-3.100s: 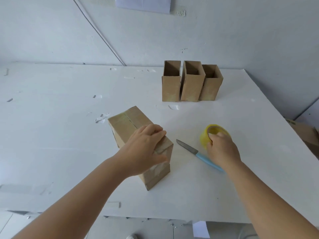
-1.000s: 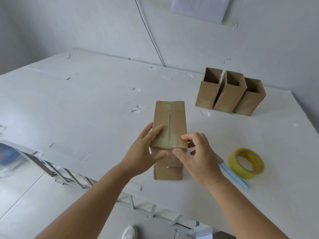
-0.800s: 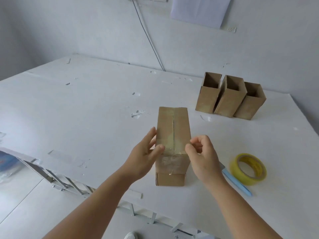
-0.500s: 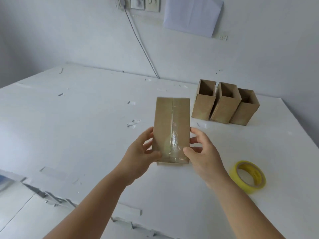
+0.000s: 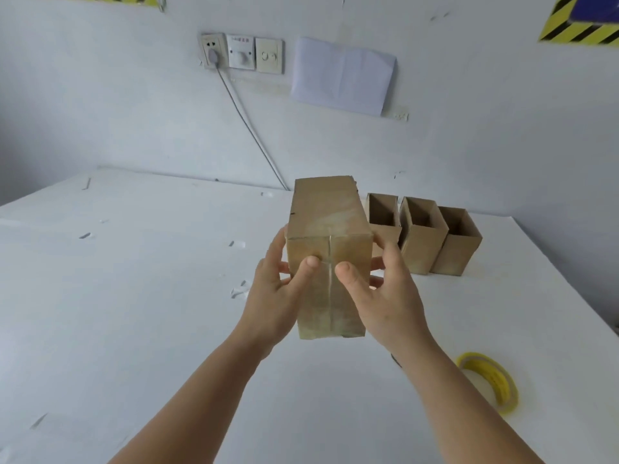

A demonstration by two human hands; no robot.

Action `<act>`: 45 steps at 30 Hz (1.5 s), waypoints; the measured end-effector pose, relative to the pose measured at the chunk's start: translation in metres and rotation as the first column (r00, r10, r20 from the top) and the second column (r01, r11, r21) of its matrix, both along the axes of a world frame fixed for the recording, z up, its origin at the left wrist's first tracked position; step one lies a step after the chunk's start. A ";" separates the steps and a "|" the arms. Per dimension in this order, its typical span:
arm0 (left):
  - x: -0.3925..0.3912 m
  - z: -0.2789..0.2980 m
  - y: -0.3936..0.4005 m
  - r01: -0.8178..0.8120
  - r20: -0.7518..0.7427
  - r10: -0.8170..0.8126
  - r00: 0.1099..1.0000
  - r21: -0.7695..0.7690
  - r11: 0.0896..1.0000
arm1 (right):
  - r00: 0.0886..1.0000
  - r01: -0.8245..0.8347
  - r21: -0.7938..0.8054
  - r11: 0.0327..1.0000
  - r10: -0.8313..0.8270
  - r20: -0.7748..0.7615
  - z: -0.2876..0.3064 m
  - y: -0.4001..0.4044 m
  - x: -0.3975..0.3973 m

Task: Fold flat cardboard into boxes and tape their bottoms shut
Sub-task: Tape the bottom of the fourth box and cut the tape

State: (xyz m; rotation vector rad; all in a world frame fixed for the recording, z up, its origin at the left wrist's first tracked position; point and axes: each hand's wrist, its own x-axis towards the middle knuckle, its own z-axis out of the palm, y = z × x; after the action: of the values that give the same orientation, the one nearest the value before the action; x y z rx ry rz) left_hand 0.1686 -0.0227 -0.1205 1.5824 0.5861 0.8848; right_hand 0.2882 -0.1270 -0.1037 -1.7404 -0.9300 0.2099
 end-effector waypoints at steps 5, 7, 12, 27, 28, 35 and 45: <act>0.004 -0.008 0.016 0.151 -0.001 -0.151 0.988 0.087 0.985 | 0.988 0.050 0.003 0.999 -0.049 -0.144 -0.002 0.009 0.003; 0.002 -0.016 0.020 0.228 -0.008 -0.228 0.974 0.056 0.972 | 0.977 0.078 0.009 0.997 -0.075 -0.201 -0.007 0.013 0.003; 0.008 -0.028 0.028 0.227 -0.019 -0.230 0.973 -0.079 0.971 | 0.965 0.130 0.002 0.992 -0.126 -0.231 -0.028 0.022 0.002; 0.034 -0.059 0.079 0.063 -0.362 0.029 0.932 0.240 0.969 | 0.968 0.242 -0.151 0.959 -0.249 -0.028 -0.076 0.063 0.016; 0.039 -0.058 0.084 0.064 -0.363 0.017 0.932 0.209 0.976 | 0.965 0.259 -0.158 0.953 -0.264 -0.011 -0.077 0.067 0.021; 0.083 -0.065 0.115 0.018 -0.388 0.034 0.921 0.128 0.992 | 0.918 0.396 -0.201 0.896 -0.390 0.070 -0.089 0.108 0.057; 0.145 -0.112 0.146 -0.073 -0.483 0.111 0.868 0.097 0.993 | 0.912 0.368 -0.268 0.890 -0.402 -0.083 -0.137 0.142 0.105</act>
State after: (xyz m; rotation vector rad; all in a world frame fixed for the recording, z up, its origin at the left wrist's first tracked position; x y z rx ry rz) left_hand 0.3138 0.1237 -0.2330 1.8742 1.0026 0.5725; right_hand 0.3936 0.0152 -0.2404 -2.0749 -0.4541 0.1850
